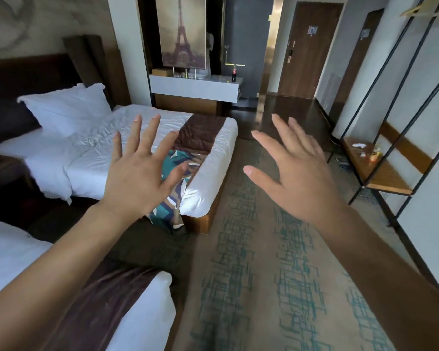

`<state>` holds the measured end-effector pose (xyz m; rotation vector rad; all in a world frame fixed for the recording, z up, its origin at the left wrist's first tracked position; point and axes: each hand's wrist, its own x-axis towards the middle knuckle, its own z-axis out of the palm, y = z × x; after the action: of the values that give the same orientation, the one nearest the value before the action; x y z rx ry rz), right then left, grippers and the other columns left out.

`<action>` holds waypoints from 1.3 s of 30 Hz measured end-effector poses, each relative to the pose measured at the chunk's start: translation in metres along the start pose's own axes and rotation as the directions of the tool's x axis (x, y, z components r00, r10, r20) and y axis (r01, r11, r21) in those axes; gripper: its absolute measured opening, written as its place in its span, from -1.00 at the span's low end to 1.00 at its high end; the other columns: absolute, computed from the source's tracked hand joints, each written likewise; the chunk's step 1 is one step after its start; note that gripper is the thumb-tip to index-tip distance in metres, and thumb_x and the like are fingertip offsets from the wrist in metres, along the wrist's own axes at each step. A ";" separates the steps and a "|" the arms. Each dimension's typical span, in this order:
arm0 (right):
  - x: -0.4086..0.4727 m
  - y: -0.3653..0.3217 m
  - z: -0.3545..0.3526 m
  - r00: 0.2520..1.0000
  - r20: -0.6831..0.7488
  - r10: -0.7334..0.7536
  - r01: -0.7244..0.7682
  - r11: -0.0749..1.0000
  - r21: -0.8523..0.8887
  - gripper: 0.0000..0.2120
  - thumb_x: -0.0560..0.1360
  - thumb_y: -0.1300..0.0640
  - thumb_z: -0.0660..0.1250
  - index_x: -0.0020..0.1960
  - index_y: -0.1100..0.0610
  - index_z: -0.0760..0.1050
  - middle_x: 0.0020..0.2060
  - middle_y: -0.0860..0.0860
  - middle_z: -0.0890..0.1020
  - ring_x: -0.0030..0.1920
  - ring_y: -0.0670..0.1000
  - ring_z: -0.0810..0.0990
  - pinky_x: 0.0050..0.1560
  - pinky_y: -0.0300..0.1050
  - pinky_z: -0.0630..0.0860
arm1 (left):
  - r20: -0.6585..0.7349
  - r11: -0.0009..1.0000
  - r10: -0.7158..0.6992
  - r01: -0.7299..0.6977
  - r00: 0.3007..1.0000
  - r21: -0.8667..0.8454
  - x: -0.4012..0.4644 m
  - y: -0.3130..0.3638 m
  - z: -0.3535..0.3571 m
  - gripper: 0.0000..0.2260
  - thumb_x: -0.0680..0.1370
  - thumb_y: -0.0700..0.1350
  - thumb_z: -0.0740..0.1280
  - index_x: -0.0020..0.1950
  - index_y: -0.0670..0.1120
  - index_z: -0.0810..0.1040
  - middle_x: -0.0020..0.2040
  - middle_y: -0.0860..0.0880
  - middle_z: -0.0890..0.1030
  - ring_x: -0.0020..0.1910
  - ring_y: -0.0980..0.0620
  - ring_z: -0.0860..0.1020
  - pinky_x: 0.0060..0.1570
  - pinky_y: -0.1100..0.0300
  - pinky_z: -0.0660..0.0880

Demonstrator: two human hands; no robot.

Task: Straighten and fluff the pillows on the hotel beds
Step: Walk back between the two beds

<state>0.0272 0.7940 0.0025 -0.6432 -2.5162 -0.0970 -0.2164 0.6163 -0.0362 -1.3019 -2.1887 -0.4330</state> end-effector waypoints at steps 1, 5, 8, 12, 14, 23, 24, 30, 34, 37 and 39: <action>0.015 0.002 0.010 1.000 -0.002 0.002 -0.002 1.000 0.002 -0.36 0.59 -0.37 0.08 0.59 -0.13 0.23 0.66 0.02 0.08 0.65 0.13 0.01 0.57 0.31 0.09 | 0.003 1.000 -0.006 0.006 1.000 0.010 0.012 -0.011 0.011 -0.36 0.63 0.36 -0.03 0.65 0.11 0.18 0.70 -0.05 -0.03 0.68 -0.17 -0.11 0.58 -0.34 -0.04; 0.070 0.003 0.052 1.000 -0.005 0.012 -0.012 1.000 0.009 -0.34 0.58 -0.38 0.05 0.60 -0.14 0.22 0.66 0.02 0.08 0.65 0.13 0.00 0.57 0.31 0.09 | 0.018 0.999 -0.025 0.024 1.000 0.037 0.059 -0.055 0.054 -0.34 0.62 0.39 -0.07 0.66 0.12 0.14 0.70 -0.05 -0.04 0.68 -0.18 -0.07 0.58 -0.33 -0.01; 0.116 0.001 0.075 1.000 -0.006 0.012 -0.012 1.000 0.006 -0.34 0.57 -0.39 0.07 0.60 -0.14 0.22 0.66 0.01 0.07 0.65 0.12 -0.01 0.58 0.29 0.08 | -0.010 0.999 -0.027 0.027 1.000 0.027 0.099 -0.087 0.077 -0.34 0.62 0.37 -0.05 0.65 0.09 0.19 0.70 -0.08 0.02 0.67 -0.21 -0.04 0.56 -0.35 0.03; 0.170 0.000 0.096 0.999 -0.038 0.009 -0.008 1.000 0.007 -0.34 0.57 -0.37 0.10 0.60 -0.14 0.23 0.66 0.01 0.10 0.65 0.13 0.03 0.57 0.29 0.08 | -0.041 1.000 -0.018 0.018 0.999 0.000 0.151 -0.120 0.103 -0.35 0.62 0.37 -0.04 0.64 0.09 0.21 0.70 -0.07 0.02 0.68 -0.18 -0.07 0.56 -0.36 0.01; 0.192 0.003 0.108 0.999 -0.034 0.012 -0.012 1.000 0.011 -0.35 0.58 -0.37 0.10 0.60 -0.14 0.23 0.66 0.00 0.09 0.65 0.12 0.02 0.57 0.28 0.07 | -0.055 0.999 -0.036 0.034 0.998 -0.043 0.169 -0.137 0.118 -0.36 0.63 0.36 -0.01 0.64 0.10 0.21 0.70 -0.05 0.01 0.68 -0.17 -0.09 0.56 -0.36 -0.01; 0.286 0.036 0.178 1.000 0.004 0.019 -0.019 1.000 -0.008 -0.32 0.59 -0.36 0.08 0.63 -0.13 0.10 0.66 -0.01 0.06 0.65 0.09 0.00 0.58 0.25 0.03 | -0.048 0.992 -0.123 0.121 0.991 -0.046 0.237 -0.197 0.193 -0.36 0.62 0.33 0.02 0.63 0.04 0.24 0.69 -0.09 0.05 0.68 -0.18 -0.09 0.54 -0.38 -0.03; 0.297 0.043 0.186 1.000 0.009 0.011 -0.011 1.000 -0.011 -0.32 0.59 -0.37 0.08 0.63 -0.13 0.11 0.66 -0.01 0.06 0.65 0.10 0.00 0.58 0.25 0.04 | -0.048 0.991 -0.129 0.127 0.991 -0.043 0.246 -0.198 0.202 -0.36 0.63 0.34 0.01 0.63 0.05 0.24 0.69 -0.09 0.05 0.68 -0.18 -0.09 0.54 -0.37 -0.03; 0.374 0.091 0.237 0.997 -0.022 -0.068 0.069 0.997 0.038 -0.34 0.59 -0.35 0.10 0.61 -0.12 0.19 0.66 0.02 0.10 0.65 0.13 0.02 0.56 0.26 0.08 | -0.072 0.990 -0.144 0.143 0.987 -0.014 0.304 -0.198 0.253 -0.37 0.63 0.33 0.02 0.63 0.06 0.24 0.69 -0.07 0.05 0.68 -0.17 -0.09 0.55 -0.36 -0.03; 0.427 0.124 0.267 0.993 -0.021 -0.115 0.116 0.990 0.084 -0.36 0.58 -0.34 0.10 0.61 -0.15 0.19 0.66 0.01 0.10 0.65 0.14 0.03 0.56 0.31 0.13 | -0.089 0.981 -0.191 0.193 0.978 0.013 0.344 -0.201 0.276 -0.38 0.64 0.33 0.01 0.63 0.05 0.25 0.69 -0.08 0.06 0.68 -0.18 -0.08 0.56 -0.33 -0.05; 0.461 0.143 0.284 0.989 -0.020 -0.146 0.148 0.983 0.111 -0.36 0.58 -0.33 0.11 0.61 -0.15 0.19 0.66 0.01 0.10 0.65 0.14 0.03 0.56 0.30 0.11 | -0.115 0.974 -0.222 0.227 0.968 0.030 0.366 -0.202 0.291 -0.39 0.64 0.31 0.03 0.62 0.04 0.26 0.69 -0.07 0.05 0.68 -0.18 -0.09 0.57 -0.32 -0.07; 0.476 0.151 0.299 0.985 -0.009 -0.172 0.172 0.977 0.129 -0.36 0.59 -0.33 0.11 0.61 -0.14 0.19 0.66 0.02 0.10 0.65 0.15 0.04 0.56 0.30 0.11 | -0.106 0.969 -0.234 0.241 0.966 0.054 0.373 -0.203 0.303 -0.39 0.65 0.31 0.03 0.62 0.05 0.26 0.69 -0.07 0.05 0.68 -0.18 -0.09 0.58 -0.33 -0.07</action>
<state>-0.4008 1.1880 -0.0152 -0.3731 -2.5519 0.0052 -0.6245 0.9413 -0.0510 -0.9653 -2.2635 -0.5011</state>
